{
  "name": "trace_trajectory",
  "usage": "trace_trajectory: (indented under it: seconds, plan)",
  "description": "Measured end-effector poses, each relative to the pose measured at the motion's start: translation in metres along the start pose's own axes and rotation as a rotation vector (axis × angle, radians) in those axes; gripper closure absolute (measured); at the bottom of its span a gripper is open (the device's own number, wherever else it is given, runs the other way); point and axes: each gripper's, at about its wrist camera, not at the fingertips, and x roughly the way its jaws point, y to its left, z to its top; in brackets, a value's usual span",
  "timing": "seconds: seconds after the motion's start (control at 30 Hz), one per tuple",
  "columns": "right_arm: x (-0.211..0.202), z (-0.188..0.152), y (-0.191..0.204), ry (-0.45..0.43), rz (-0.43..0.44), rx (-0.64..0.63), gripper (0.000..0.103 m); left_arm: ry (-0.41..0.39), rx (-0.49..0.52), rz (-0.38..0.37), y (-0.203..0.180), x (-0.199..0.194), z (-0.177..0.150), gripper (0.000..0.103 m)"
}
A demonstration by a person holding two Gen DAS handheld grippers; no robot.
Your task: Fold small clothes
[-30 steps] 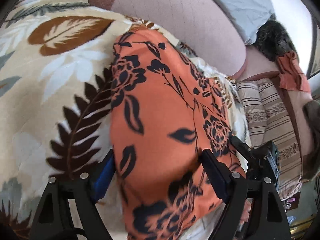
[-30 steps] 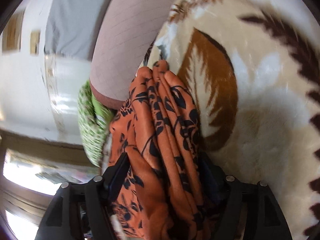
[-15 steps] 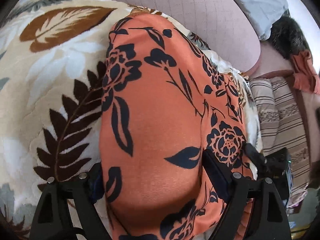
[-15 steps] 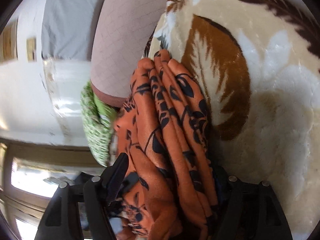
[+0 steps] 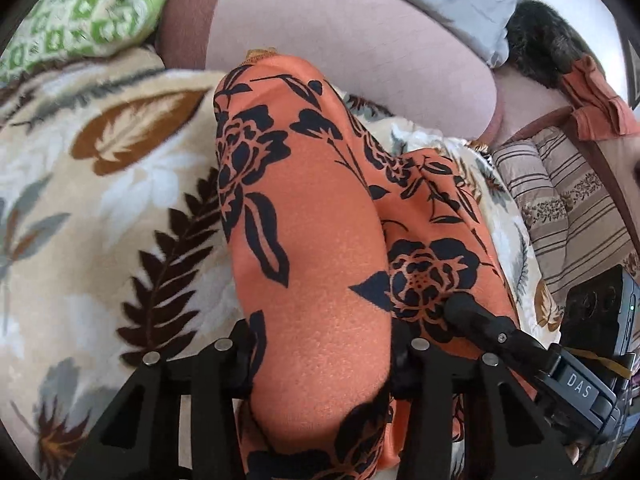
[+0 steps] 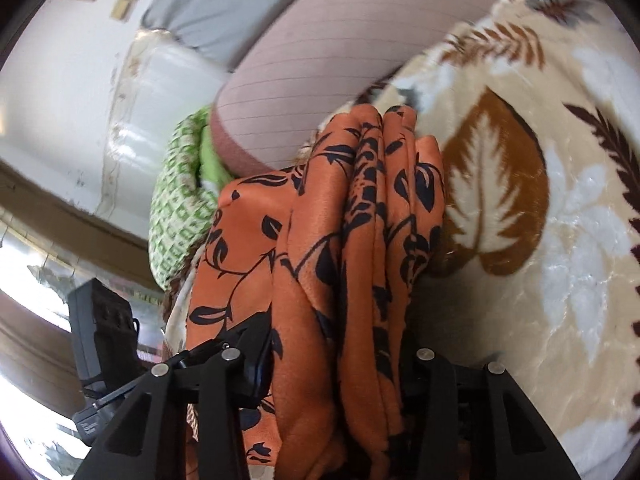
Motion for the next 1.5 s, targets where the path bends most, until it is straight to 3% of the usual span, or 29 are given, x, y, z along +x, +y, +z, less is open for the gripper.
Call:
trace_trajectory:
  seconds: [0.17, 0.37, 0.53, 0.7, 0.87, 1.07, 1.23, 1.4, 1.5]
  plan:
    - [-0.028, -0.020, 0.022, -0.013, 0.081, -0.046, 0.057, -0.057, -0.046, -0.016, 0.017, -0.058, -0.022, 0.057]
    - [-0.057, -0.064, 0.054, 0.000, 0.120, -0.107, 0.058, -0.065, 0.006, 0.066, 0.010, -0.106, -0.062, 0.056]
    - [-0.067, -0.105, 0.043, 0.016, 0.103, -0.052, 0.058, -0.047, 0.023, 0.079, 0.009, -0.105, -0.094, 0.056]
    - [-0.074, -0.134, 0.031, 0.048, 0.061, -0.049, 0.058, -0.028, -0.009, 0.032, 0.023, -0.099, -0.130, 0.056]
    - [-0.053, -0.146, 0.031, 0.085, 0.032, -0.071, 0.058, -0.036, -0.065, 0.036, 0.048, -0.097, -0.150, 0.056]
    - [-0.035, -0.149, 0.048, 0.063, 0.025, -0.127, 0.058, -0.058, -0.131, -0.001, 0.078, -0.102, -0.154, 0.056]
    - [-0.035, -0.152, 0.059, 0.006, 0.032, -0.156, 0.058, -0.117, -0.064, 0.021, 0.075, -0.109, -0.147, 0.056]
    - [-0.029, -0.147, 0.034, 0.025, -0.013, -0.052, 0.058, -0.085, -0.033, 0.022, 0.075, -0.091, -0.140, 0.053]
    - [-0.020, -0.143, 0.006, 0.074, -0.016, 0.055, 0.058, -0.063, -0.055, 0.012, 0.080, -0.083, -0.139, 0.046]
